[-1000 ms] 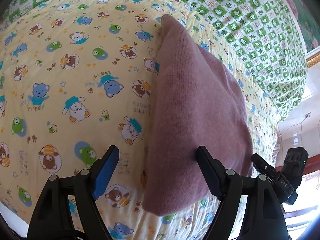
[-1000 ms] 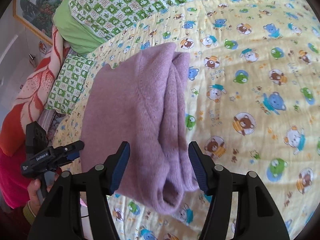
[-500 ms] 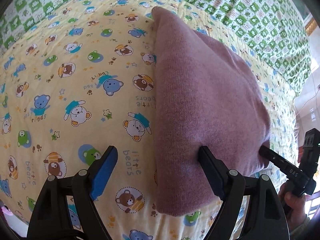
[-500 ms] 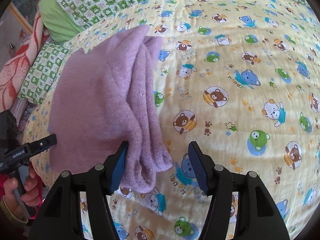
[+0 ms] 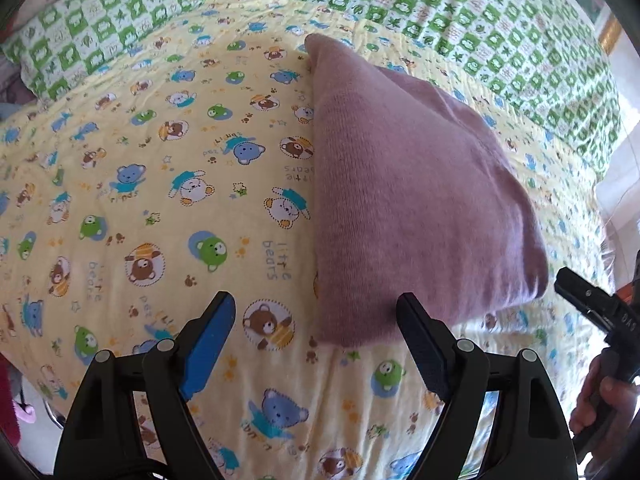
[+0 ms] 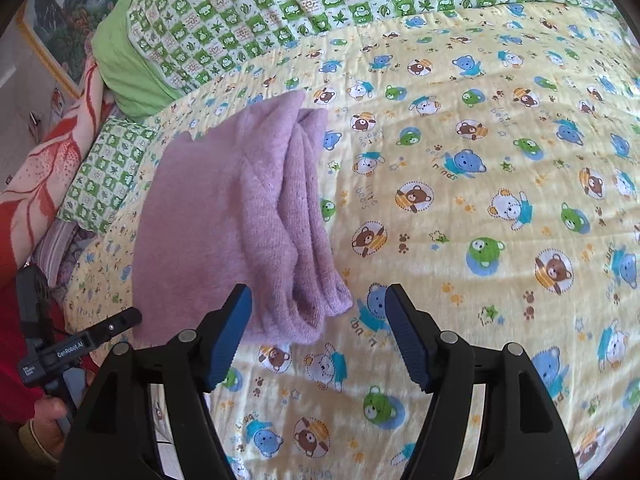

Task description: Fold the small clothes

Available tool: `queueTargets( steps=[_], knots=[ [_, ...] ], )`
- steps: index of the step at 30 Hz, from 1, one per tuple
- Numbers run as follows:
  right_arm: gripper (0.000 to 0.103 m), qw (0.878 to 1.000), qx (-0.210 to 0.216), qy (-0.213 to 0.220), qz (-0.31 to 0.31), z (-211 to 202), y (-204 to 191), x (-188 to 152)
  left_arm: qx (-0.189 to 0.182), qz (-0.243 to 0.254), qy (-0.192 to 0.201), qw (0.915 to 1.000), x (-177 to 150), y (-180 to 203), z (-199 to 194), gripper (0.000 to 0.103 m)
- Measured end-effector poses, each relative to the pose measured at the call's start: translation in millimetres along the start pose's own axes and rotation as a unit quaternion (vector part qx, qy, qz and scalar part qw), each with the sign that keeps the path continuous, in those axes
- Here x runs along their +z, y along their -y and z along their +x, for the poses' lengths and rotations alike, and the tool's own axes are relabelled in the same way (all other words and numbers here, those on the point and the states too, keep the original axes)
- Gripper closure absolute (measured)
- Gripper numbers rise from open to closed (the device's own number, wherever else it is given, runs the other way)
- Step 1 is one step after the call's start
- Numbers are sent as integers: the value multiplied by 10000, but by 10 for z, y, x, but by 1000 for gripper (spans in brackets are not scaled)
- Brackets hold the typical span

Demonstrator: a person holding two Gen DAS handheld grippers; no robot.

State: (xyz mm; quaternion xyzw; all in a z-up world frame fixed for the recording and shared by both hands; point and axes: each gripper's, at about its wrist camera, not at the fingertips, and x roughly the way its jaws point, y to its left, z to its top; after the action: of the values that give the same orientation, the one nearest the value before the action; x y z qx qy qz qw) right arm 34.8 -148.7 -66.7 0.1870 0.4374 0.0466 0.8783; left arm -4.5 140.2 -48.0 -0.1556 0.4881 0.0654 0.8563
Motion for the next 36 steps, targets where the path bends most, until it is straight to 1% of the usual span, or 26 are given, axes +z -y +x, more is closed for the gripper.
queueTargets(
  steps=[3, 8, 14, 16, 20, 23, 27, 33, 36],
  knots=[
    [22, 9999, 20, 67, -80, -60, -54, -106, 90, 146, 125, 9998, -125, 16, -70, 20],
    [16, 9992, 99, 94, -388, -108, -180, -316, 199, 255, 126, 9994, -338, -25, -110, 20],
    [12, 9947, 49, 16, -1032, -90, -398, -601, 251, 260, 211, 9991, -494, -84, -160, 20],
    [12, 9929, 23, 5, -1192, -77, -450, -684, 307, 364, 327, 9983, -543, -57, -199, 20],
    [10, 9897, -23, 15, -1434, -49, -526, -802, 436, 551, 406, 9967, -565, -4, -262, 20],
    [8, 9883, -115, 71, -1516, -37, -545, -828, 467, 672, 587, 9949, -545, 32, -357, 19],
    [2, 9859, -235, 277, -1631, -84, -575, -813, 449, 826, 871, 9918, -499, 148, -518, 17],
    [1, 9834, -148, 503, -1735, -212, -652, -725, 336, 848, 1042, 9904, -417, 264, -657, 14],
    [1, 9809, -123, 599, -1847, -265, -717, -681, 413, 915, 1039, 9895, -398, 301, -623, 11]
  ],
)
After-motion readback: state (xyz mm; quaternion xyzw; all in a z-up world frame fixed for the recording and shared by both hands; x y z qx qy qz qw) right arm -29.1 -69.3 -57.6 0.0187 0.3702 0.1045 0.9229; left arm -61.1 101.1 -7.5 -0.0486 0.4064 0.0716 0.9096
